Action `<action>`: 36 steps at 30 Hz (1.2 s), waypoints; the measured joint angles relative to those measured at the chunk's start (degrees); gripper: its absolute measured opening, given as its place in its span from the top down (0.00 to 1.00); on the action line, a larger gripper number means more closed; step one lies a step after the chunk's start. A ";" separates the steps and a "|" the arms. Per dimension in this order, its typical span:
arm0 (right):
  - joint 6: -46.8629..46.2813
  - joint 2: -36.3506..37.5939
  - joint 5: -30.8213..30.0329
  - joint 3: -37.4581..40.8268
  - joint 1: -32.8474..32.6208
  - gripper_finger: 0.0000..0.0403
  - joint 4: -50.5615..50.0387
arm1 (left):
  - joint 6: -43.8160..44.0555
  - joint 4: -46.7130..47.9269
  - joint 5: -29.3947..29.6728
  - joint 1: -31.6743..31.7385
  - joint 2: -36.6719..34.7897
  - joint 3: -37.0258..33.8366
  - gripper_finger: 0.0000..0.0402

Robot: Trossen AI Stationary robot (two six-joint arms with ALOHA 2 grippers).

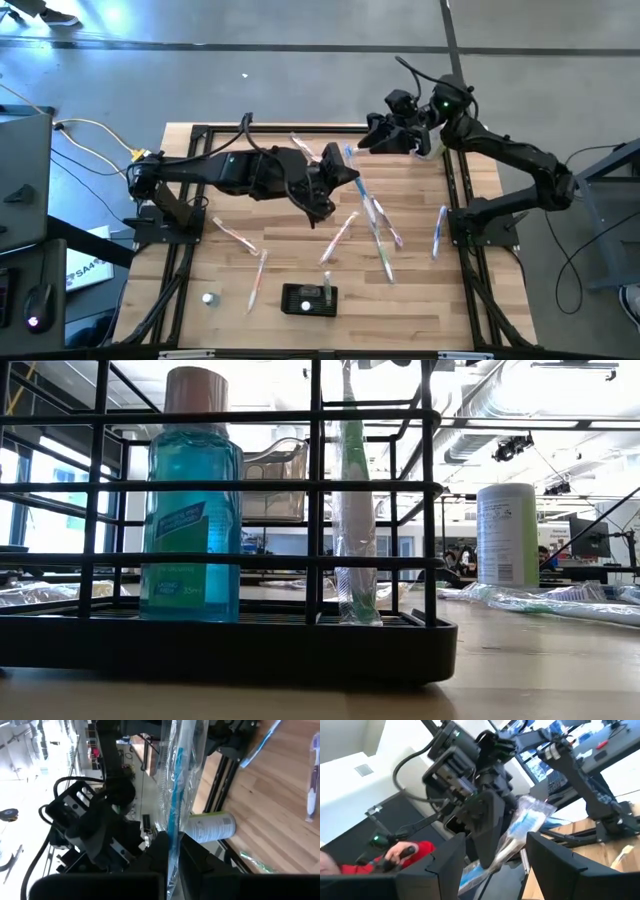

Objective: Pick & Place toothbrushing station
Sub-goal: Put the left blue toothbrush into the black wire organizer

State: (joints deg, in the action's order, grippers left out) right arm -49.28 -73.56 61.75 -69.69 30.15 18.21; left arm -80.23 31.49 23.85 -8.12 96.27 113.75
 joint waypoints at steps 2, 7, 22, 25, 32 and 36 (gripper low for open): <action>0.20 0.00 -0.77 0.00 -0.18 0.49 0.02 | 0.41 -0.02 -1.71 0.94 0.00 0.00 0.96; 1.13 -0.38 -0.87 0.00 -1.36 0.49 0.16 | 2.49 -0.18 -6.66 3.05 0.07 0.00 0.96; 1.32 -1.86 0.23 -0.11 -3.28 0.49 0.66 | 1.55 -0.90 -9.46 3.61 0.33 -0.07 0.96; 1.31 -1.86 0.16 -0.11 -3.14 0.49 -0.58 | 1.41 -0.87 -8.58 3.61 0.33 -0.07 0.96; -1.72 -1.86 2.78 -0.11 0.37 0.49 -2.51 | 0.98 -1.04 -6.66 3.63 0.46 -0.09 0.96; -1.98 -1.65 5.94 -0.09 1.02 0.49 -3.98 | 1.53 -0.22 -6.38 3.61 0.46 -0.09 0.96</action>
State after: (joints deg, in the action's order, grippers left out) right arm -51.25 -75.21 67.69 -69.78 31.17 14.23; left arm -78.70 31.26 17.47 -4.51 96.73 113.67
